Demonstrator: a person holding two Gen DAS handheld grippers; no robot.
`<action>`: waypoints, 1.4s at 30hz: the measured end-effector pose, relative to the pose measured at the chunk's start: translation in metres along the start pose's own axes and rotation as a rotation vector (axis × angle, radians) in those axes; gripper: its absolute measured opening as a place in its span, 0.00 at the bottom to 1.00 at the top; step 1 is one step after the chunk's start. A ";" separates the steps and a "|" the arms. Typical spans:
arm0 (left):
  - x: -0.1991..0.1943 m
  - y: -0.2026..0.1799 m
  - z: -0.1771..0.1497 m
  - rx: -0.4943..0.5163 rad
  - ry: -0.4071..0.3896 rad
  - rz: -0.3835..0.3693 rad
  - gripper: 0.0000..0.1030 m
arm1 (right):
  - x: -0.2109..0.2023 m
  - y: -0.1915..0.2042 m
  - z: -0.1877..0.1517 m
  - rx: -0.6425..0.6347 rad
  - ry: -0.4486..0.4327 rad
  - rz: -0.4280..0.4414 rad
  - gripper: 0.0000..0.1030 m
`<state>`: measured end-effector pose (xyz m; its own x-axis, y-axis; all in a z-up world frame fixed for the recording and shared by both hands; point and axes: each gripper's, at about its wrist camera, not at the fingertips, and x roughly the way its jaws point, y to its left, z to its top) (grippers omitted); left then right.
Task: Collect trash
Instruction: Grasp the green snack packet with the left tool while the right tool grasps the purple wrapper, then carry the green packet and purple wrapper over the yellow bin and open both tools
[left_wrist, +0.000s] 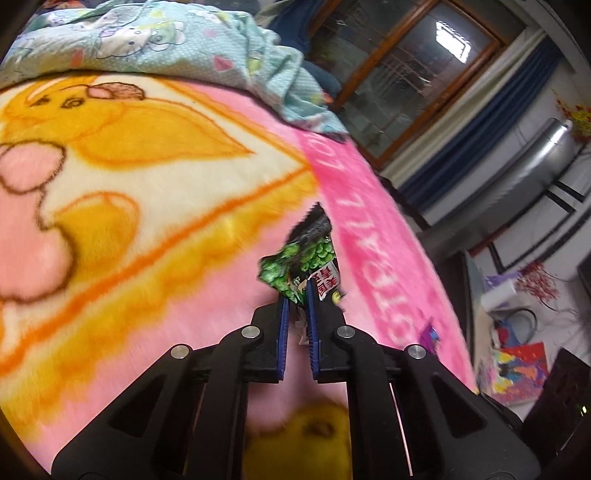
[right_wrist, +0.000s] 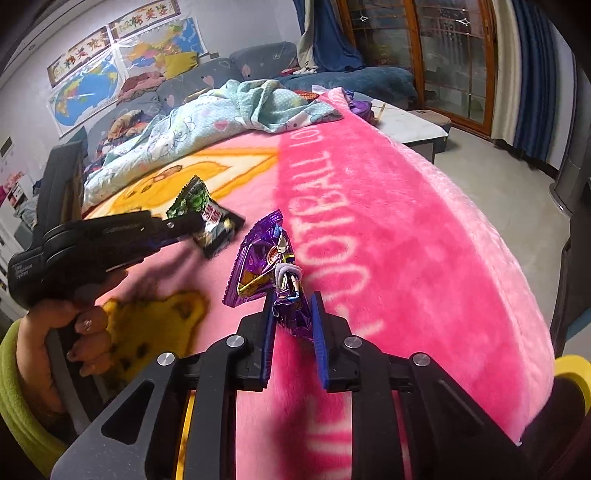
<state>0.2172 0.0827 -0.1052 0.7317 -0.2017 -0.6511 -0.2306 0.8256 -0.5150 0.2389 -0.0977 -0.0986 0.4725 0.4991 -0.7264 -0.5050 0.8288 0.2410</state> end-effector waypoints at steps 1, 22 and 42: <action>-0.003 -0.002 -0.002 0.008 -0.001 -0.008 0.04 | -0.003 -0.001 -0.001 0.008 -0.002 -0.002 0.12; -0.046 -0.077 -0.046 0.259 0.007 -0.126 0.03 | -0.079 -0.030 -0.018 0.065 -0.103 -0.071 0.11; -0.058 -0.129 -0.081 0.417 0.021 -0.193 0.03 | -0.142 -0.061 -0.043 0.141 -0.181 -0.143 0.11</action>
<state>0.1521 -0.0550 -0.0463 0.7215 -0.3802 -0.5787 0.1899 0.9124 -0.3627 0.1717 -0.2294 -0.0375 0.6594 0.4011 -0.6359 -0.3242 0.9148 0.2409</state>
